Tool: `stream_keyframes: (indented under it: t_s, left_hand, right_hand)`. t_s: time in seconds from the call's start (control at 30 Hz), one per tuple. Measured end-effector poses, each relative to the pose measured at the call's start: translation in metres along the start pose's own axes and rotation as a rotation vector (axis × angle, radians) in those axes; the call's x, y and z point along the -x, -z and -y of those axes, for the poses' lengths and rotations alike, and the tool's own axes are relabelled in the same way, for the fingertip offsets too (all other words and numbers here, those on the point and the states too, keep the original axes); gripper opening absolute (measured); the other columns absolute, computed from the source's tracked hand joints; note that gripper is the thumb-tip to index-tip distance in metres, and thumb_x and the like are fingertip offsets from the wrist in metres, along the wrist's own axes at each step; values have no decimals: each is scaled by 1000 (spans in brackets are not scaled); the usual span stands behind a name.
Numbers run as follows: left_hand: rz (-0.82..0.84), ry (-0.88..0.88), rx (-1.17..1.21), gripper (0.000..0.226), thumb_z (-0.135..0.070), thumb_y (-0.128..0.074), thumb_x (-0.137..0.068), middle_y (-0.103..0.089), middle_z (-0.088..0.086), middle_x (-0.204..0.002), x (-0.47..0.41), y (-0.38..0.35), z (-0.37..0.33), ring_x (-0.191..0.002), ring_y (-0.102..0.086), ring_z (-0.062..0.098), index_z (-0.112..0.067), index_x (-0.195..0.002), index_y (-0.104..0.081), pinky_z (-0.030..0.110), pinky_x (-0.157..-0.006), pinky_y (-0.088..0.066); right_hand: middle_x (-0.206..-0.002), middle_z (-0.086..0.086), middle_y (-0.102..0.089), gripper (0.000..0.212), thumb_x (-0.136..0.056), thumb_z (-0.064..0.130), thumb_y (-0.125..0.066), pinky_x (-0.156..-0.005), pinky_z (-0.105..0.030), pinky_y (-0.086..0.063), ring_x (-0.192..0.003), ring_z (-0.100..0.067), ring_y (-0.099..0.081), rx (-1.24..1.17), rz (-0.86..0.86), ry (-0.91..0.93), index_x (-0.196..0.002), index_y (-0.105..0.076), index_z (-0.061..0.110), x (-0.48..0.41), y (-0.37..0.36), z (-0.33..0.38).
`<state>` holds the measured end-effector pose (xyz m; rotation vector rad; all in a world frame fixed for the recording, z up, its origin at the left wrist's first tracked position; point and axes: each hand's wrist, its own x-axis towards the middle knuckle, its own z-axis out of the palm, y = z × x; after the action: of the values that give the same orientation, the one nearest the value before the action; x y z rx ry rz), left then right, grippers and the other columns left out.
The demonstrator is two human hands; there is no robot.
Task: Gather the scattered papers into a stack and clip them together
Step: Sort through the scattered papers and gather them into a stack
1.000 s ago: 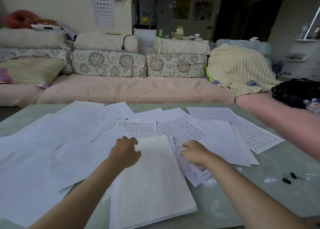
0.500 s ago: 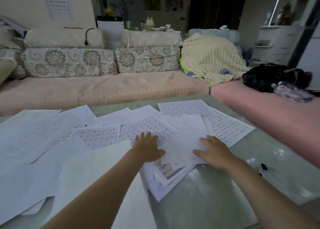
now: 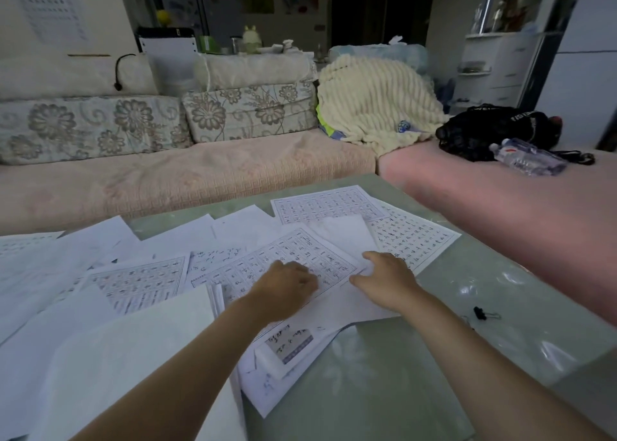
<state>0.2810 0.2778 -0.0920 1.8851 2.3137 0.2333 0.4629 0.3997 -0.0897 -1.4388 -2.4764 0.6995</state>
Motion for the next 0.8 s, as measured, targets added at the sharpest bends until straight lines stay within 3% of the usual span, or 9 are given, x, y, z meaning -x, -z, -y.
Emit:
stream_keyframes:
  t_s: [0.1, 0.23, 0.3, 0.4, 0.43, 0.53, 0.6, 0.7, 0.8]
  left_hand:
    - [27, 15, 89, 41, -36, -57, -95, -40, -5, -150, -11, 4, 7, -138, -28, 23, -39, -135, -52, 47, -116, -24]
    - [112, 365, -104, 108, -86, -51, -68, 0, 9, -163, -16, 11, 34, -148, 0, 36, -33, -154, -12, 59, -115, -4]
    - [139, 451, -112, 128, -99, -40, -52, -1, 12, -162, -18, 10, 42, -148, -4, 38, -29, -154, -8, 61, -116, -9]
    - [111, 450, -155, 127, -104, -27, -49, -18, 12, -158, -21, 3, 42, -144, -19, 37, -30, -152, -15, 58, -113, -22]
    - [97, 436, -199, 122, -103, -24, -52, -24, 12, -156, -23, 3, 40, -142, -23, 37, -32, -151, -19, 56, -111, -25]
    - [63, 380, -271, 94, -93, -26, -69, -35, 13, -148, -31, 9, 39, -137, -29, 35, -38, -145, -33, 54, -108, -29]
    - [74, 391, -213, 84, -86, -39, -74, -34, 11, -147, -36, 15, 44, -137, -29, 34, -38, -143, -36, 54, -109, -29]
    - [127, 473, -94, 103, -88, -50, -65, -29, 12, -149, -37, 19, 56, -139, -24, 35, -28, -147, -31, 57, -109, -31]
    - [99, 504, -145, 113, -94, -49, -57, -35, 13, -144, -36, 22, 61, -137, -29, 34, -23, -144, -34, 54, -105, -35]
  right_hand:
    - [-150, -6, -45, 68, -89, 44, -58, -111, -42, -35, -139, -29, -37, -195, -17, -97, -150, -37, 23, -7, 3, 5]
    - [-148, -4, -48, 68, -85, 28, -62, -107, -41, -41, -135, -29, -43, -497, -124, -221, -148, -41, 19, -17, 5, 5]
    - [-141, -5, -52, 66, -82, 21, -65, -101, -38, -45, -127, -29, -50, -624, -136, -295, -145, -46, 14, -24, 9, 5]
    - [-102, -5, -62, 42, -77, 12, -66, -64, -29, -47, -84, -26, -59, -745, -79, -368, -118, -58, 5, -30, 12, 2]
    - [-96, -7, -64, 35, -77, 10, -68, -59, -29, -47, -77, -25, -60, -760, -55, -390, -109, -58, 1, -31, 12, 1]
    - [-99, -15, -71, 44, -67, 12, -80, -76, -39, -59, -86, -30, -68, -722, -26, -426, -107, -67, -1, -37, 8, -4]
    - [-100, -15, -72, 44, -63, 11, -84, -70, -35, -57, -83, -28, -68, -674, -24, -417, -103, -70, 0, -38, 9, -5]
    - [-91, -12, -70, 41, -63, 12, -88, -53, -26, -46, -70, -24, -63, -587, 44, -404, -97, -67, 1, -35, 13, -10]
    - [-95, -11, -73, 40, -65, 13, -90, -74, -35, -58, -84, -27, -70, -556, 98, -391, -97, -69, 2, -31, 16, -12]
